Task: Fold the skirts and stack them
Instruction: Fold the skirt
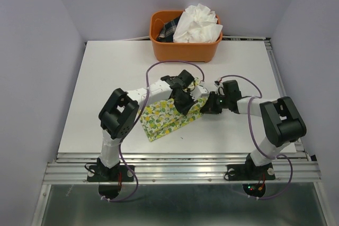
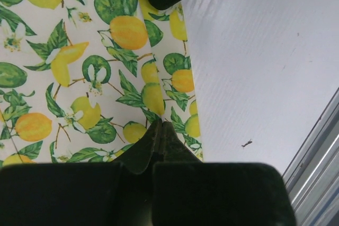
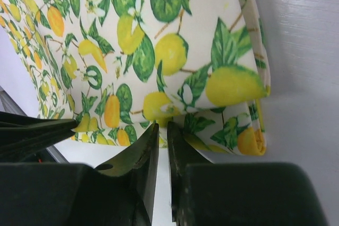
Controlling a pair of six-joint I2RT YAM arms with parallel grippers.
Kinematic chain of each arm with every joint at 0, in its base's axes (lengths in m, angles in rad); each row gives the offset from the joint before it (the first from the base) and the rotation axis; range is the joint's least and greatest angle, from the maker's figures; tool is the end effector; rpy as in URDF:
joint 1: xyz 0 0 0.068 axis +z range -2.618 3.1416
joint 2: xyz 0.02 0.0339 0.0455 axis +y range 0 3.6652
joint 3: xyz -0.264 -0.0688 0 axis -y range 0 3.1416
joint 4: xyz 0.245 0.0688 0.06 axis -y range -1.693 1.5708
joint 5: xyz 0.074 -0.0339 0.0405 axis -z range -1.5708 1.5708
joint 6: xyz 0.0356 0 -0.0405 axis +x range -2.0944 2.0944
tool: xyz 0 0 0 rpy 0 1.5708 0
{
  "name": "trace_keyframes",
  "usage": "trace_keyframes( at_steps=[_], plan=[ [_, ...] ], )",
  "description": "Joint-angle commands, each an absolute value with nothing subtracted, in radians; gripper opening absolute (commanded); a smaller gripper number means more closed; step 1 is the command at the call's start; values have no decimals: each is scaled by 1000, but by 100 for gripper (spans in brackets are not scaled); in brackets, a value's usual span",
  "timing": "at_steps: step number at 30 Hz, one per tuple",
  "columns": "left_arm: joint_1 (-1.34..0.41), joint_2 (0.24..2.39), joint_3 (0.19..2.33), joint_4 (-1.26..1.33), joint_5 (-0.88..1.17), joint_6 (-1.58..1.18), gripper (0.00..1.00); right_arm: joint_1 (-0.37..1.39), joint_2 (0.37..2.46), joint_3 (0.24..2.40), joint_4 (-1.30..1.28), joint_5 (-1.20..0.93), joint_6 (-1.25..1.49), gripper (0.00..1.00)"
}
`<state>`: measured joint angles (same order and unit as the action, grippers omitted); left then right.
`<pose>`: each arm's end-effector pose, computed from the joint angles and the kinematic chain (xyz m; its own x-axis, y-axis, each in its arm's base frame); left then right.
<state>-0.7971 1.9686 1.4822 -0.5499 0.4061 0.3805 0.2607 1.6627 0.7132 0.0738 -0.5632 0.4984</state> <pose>0.2843 -0.3112 0.2036 -0.2620 0.7565 -0.5992 0.9640 0.2338 -0.1264 0.2872 0.0963 0.1321 -0.9139 0.1745 -0.3665 -0.1269 0.7348 0.6663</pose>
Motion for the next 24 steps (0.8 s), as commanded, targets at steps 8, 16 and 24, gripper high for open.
trace_keyframes(
  at_steps=[8, 16, 24],
  plan=[
    [-807, 2058, 1453, -503, 522, 284, 0, 255, 1379, 729, -118, -433, 734, 31],
    [-762, 2115, 1496, -492, 572, 238, 0, 255, 1436, 630, -61, -391, 793, 19],
    [-706, 2157, 1532, -474, 603, 203, 0, 255, 1630, 771, -67, -290, 687, 9]
  ],
)
